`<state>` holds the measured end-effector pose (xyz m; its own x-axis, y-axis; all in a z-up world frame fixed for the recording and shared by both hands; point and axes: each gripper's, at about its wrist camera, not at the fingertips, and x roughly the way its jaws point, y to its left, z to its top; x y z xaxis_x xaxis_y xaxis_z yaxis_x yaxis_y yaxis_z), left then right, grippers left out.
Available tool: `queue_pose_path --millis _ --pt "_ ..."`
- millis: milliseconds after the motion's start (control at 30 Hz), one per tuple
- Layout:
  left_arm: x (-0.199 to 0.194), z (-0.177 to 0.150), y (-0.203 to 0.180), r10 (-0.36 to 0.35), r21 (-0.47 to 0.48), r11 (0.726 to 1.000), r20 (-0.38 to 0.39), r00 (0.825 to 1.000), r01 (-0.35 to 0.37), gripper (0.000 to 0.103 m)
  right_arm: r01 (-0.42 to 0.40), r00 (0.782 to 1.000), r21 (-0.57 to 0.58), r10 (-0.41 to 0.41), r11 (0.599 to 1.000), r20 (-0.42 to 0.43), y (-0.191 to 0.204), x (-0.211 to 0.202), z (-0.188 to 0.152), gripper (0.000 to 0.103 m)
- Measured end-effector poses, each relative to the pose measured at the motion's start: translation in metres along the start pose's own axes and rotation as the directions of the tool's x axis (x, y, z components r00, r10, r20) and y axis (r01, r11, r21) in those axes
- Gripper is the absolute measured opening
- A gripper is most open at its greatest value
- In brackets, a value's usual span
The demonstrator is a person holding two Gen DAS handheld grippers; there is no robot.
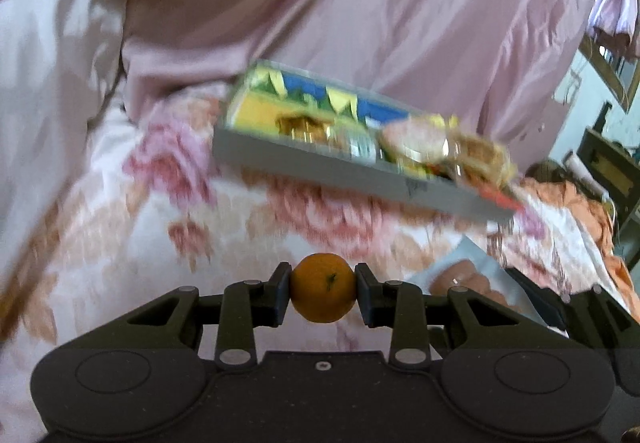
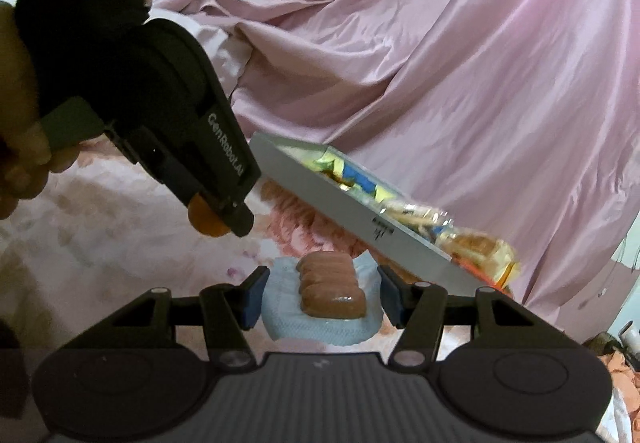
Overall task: Organize snacks
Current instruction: 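Lift the orange and sweets pack and carry them over the grey tray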
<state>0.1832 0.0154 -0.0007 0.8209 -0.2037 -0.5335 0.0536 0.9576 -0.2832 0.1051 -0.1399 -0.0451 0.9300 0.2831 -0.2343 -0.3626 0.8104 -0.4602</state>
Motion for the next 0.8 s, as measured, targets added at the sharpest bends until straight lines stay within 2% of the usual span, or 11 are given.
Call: queue_pose_path --millis 200,400,633,800 --pt "0.005 0.044 -0.001 -0.007 0.048 0.999 0.088 0.996 0.002 0.036 0.041 0.998 -0.027 -0.039 0.999 0.057 -0.017 0.018 0.018 0.062" --pt "0.026 0.081 0.008 0.008 0.052 0.999 0.134 0.991 -0.015 0.036 0.055 0.994 -0.045 -0.05 0.997 0.101 -0.031 0.054 0.039 0.062" --pt "0.061 0.114 0.019 -0.002 0.058 0.998 0.143 0.99 -0.006 0.036 0.032 0.993 -0.033 -0.029 0.999 0.114 -0.036 0.103 0.061 0.063" --pt "0.085 0.125 0.025 0.003 0.058 0.998 0.127 0.992 -0.011 0.036 0.013 0.996 -0.016 -0.011 1.0 0.094 -0.037 0.136 0.066 0.063"
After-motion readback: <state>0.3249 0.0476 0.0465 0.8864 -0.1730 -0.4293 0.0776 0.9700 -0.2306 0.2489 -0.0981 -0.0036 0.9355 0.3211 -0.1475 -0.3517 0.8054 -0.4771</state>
